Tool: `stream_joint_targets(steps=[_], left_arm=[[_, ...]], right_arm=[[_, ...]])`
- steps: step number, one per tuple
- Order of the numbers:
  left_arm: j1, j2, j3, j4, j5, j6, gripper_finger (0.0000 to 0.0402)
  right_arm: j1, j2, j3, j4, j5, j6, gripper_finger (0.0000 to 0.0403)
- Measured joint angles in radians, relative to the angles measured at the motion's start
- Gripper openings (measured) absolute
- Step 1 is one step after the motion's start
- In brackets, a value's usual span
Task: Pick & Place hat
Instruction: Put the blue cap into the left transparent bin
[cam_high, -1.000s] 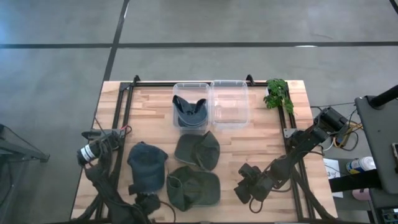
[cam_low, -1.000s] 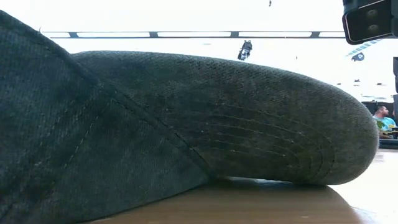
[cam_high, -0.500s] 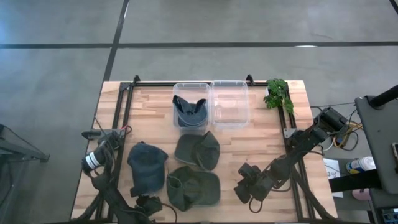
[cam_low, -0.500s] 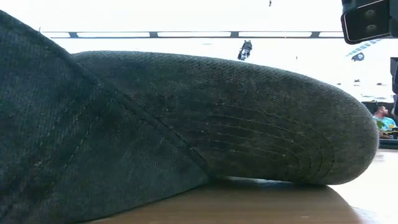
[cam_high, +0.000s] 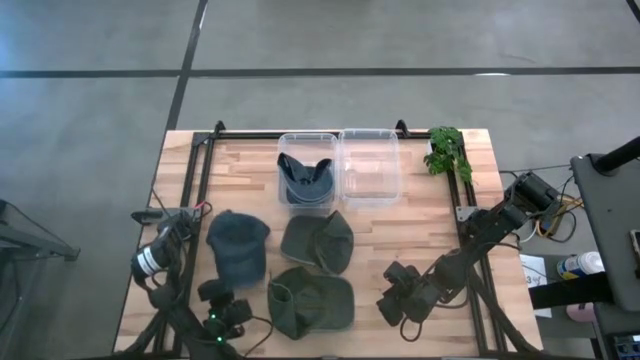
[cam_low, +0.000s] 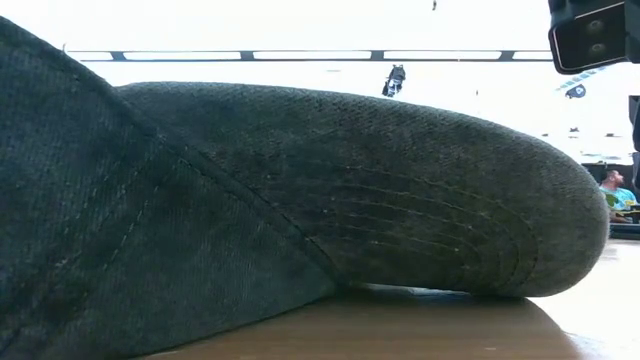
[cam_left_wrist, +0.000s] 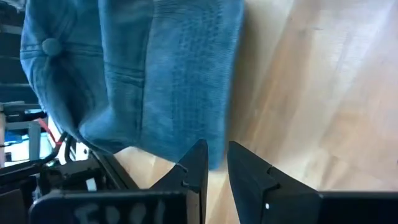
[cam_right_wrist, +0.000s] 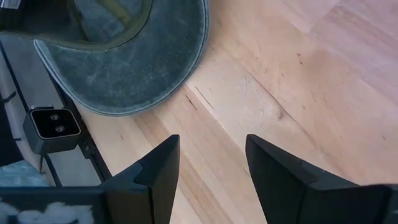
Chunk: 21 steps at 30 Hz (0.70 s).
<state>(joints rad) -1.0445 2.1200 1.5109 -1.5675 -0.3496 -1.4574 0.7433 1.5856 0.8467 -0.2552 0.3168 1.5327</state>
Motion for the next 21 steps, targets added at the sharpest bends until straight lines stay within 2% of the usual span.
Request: stream_joint_targets(steps=[3, 9, 13, 16, 18, 21], left_arm=[[0.005, -0.015, -0.011, -0.003, -0.009, -0.047, 0.0055], [0.018, -0.046, -0.060, -0.006, -0.103, -0.186, 0.0055], [0.041, -0.075, -0.054, -0.001, -0.117, -0.291, 0.0055], [0.042, -0.085, -0.013, 0.029, -0.119, -0.243, 0.0055], [0.043, -0.089, 0.023, 0.035, -0.082, -0.241, 0.0055], [0.061, -0.115, 0.062, 0.057, 0.002, -0.521, 0.0055]], right_arm=[[0.000, 0.000, 0.000, 0.000, 0.000, 0.011, 0.0178], [0.000, 0.000, 0.000, -0.002, 0.000, 0.012, 0.0178], [0.000, 0.000, 0.000, -0.002, 0.000, 0.013, 0.0178], [0.000, 0.000, 0.000, -0.001, -0.001, 0.018, 0.0178], [0.000, 0.000, 0.000, -0.001, -0.001, 0.024, 0.0178], [0.000, 0.000, 0.000, -0.001, -0.001, 0.023, 0.0178]])
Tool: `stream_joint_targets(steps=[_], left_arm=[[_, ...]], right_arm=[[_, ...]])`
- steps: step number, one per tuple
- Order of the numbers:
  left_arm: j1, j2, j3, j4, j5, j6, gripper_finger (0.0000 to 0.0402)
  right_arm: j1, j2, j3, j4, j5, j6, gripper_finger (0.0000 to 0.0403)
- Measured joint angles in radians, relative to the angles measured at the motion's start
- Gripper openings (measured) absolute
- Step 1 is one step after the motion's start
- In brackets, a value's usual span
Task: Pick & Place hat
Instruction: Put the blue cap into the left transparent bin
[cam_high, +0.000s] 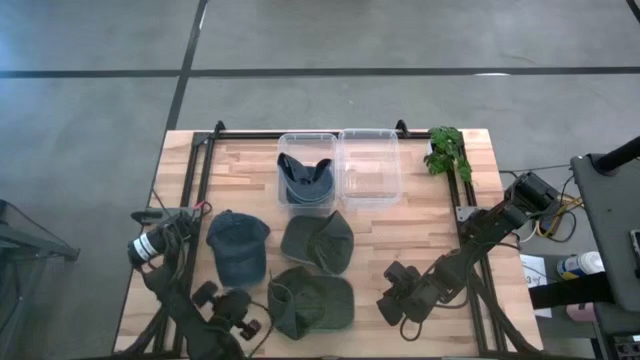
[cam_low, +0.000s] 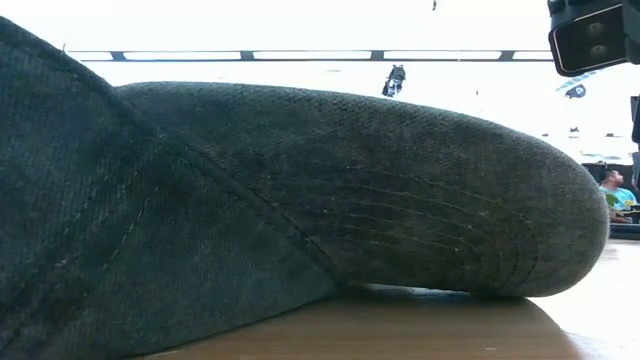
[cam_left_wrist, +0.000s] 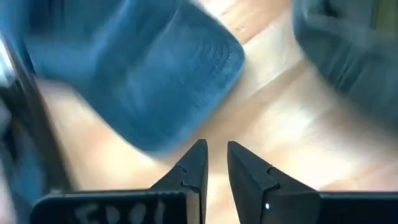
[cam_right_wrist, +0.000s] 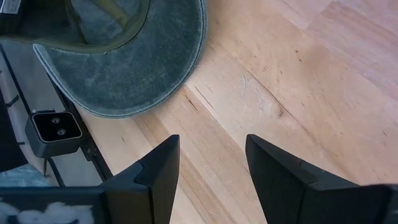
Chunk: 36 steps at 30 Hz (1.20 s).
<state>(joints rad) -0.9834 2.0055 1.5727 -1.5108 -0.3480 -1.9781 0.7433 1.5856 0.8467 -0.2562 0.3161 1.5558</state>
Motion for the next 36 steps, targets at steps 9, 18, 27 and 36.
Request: stream_joint_targets(steps=[9, 18, 27, 36], left_arm=[[0.017, -0.067, -0.008, 0.273, -0.097, -0.441, 0.0055], [0.046, -0.064, -0.062, 0.246, -0.004, 0.327, 0.0055], [0.032, -0.064, -0.072, 0.060, -0.041, 0.944, 0.0056], [0.036, -0.064, -0.072, 0.057, -0.034, 0.872, 0.0110]], right_arm=[[0.000, 0.000, 0.000, 0.000, 0.025, 0.008, 0.0178], [-0.001, 0.000, 0.000, 0.001, 0.024, -0.004, 0.0178], [-0.001, 0.000, 0.000, 0.001, 0.024, -0.023, 0.0178], [-0.012, 0.000, 0.000, -0.001, 0.032, -0.049, 0.0178]])
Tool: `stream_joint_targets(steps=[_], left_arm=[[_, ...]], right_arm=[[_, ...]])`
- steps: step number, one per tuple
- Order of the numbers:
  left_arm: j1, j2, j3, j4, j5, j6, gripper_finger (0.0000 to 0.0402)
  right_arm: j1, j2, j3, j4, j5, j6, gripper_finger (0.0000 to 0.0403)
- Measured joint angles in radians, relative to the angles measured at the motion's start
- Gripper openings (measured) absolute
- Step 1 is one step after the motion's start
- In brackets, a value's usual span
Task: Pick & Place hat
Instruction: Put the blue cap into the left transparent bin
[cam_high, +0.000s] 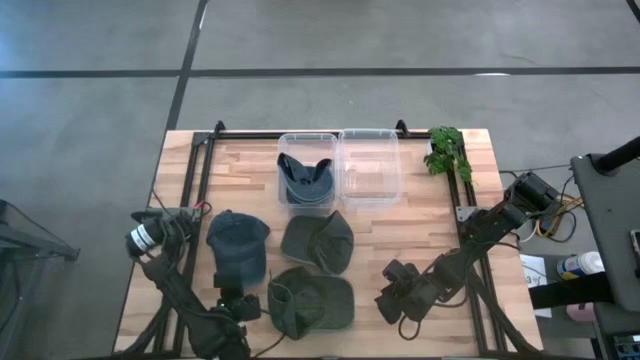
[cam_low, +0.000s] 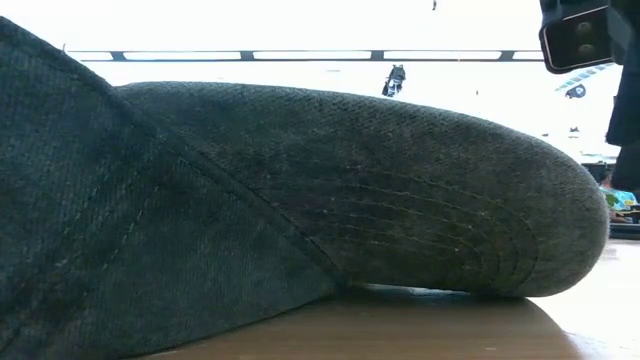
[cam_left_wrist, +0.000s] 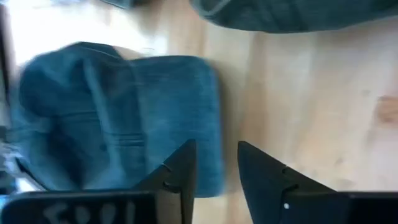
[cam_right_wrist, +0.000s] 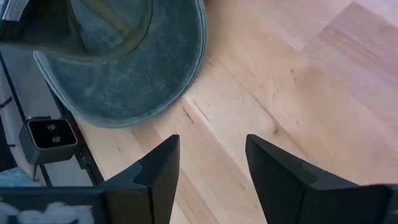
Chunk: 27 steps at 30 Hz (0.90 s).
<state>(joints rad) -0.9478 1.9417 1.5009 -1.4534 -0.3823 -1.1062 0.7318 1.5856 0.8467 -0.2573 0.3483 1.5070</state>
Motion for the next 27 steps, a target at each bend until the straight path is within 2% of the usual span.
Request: stream_joint_targets(steps=[6, 19, 27], left_arm=[[0.000, 0.001, -0.038, 0.066, 0.012, -0.022, 0.0140], [0.005, 0.003, -0.159, 0.096, 0.015, -0.098, 0.0142], [0.012, 0.003, -0.211, 0.190, 0.007, -0.182, 0.0142]], right_arm=[[-0.003, 0.000, 0.000, 0.000, 0.021, 0.000, 0.0178], [-0.006, 0.000, 0.000, -0.001, 0.021, -0.026, 0.0178], [-0.006, 0.000, 0.000, -0.029, 0.021, -0.026, 0.0178]])
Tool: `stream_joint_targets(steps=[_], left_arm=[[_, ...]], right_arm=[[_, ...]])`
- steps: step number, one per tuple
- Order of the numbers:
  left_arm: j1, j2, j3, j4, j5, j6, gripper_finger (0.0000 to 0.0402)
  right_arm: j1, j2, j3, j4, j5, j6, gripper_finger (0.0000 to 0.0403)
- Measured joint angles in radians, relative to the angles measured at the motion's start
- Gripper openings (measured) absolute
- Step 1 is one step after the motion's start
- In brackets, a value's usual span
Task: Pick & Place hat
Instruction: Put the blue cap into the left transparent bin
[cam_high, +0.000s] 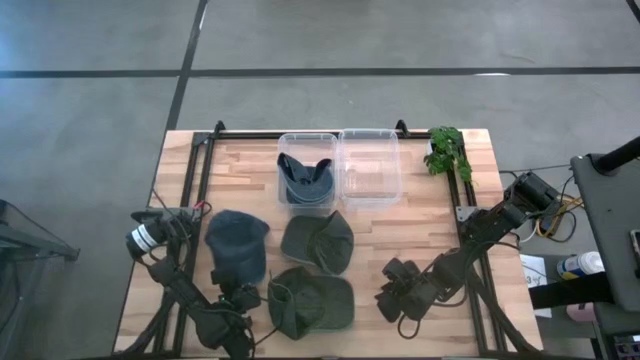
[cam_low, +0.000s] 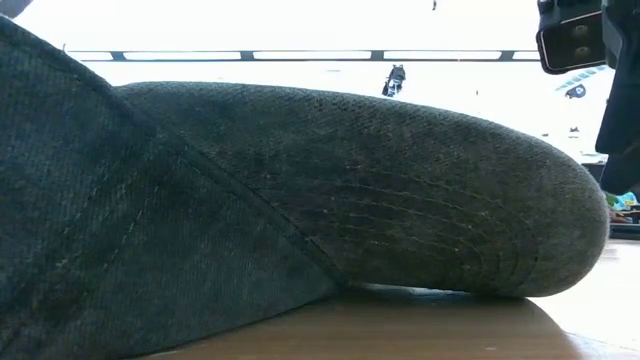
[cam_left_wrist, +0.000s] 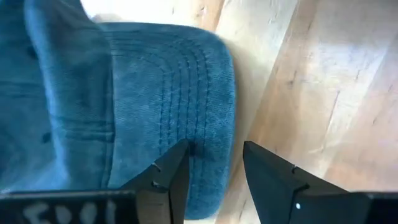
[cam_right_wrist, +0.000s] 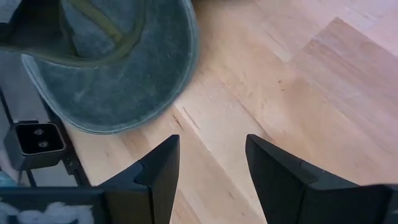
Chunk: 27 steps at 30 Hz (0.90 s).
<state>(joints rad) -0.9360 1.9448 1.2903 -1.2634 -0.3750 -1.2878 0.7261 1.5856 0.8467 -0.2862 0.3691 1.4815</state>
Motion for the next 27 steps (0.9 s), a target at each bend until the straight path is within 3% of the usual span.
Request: stream_joint_targets(steps=[6, 14, 27], left_arm=[[0.002, 0.000, -0.033, -0.064, -0.019, 0.017, 0.0142], [0.007, 0.000, -0.038, -0.311, -0.082, -0.031, 0.0142], [0.042, 0.000, -0.169, -0.297, -0.177, -0.054, 0.0142]], right_arm=[[0.000, 0.000, 0.000, -0.014, 0.000, 0.000, 0.0178], [0.000, 0.000, 0.000, -0.023, -0.001, 0.003, 0.0178], [-0.001, 0.000, 0.000, -0.025, -0.002, 0.003, 0.0178]])
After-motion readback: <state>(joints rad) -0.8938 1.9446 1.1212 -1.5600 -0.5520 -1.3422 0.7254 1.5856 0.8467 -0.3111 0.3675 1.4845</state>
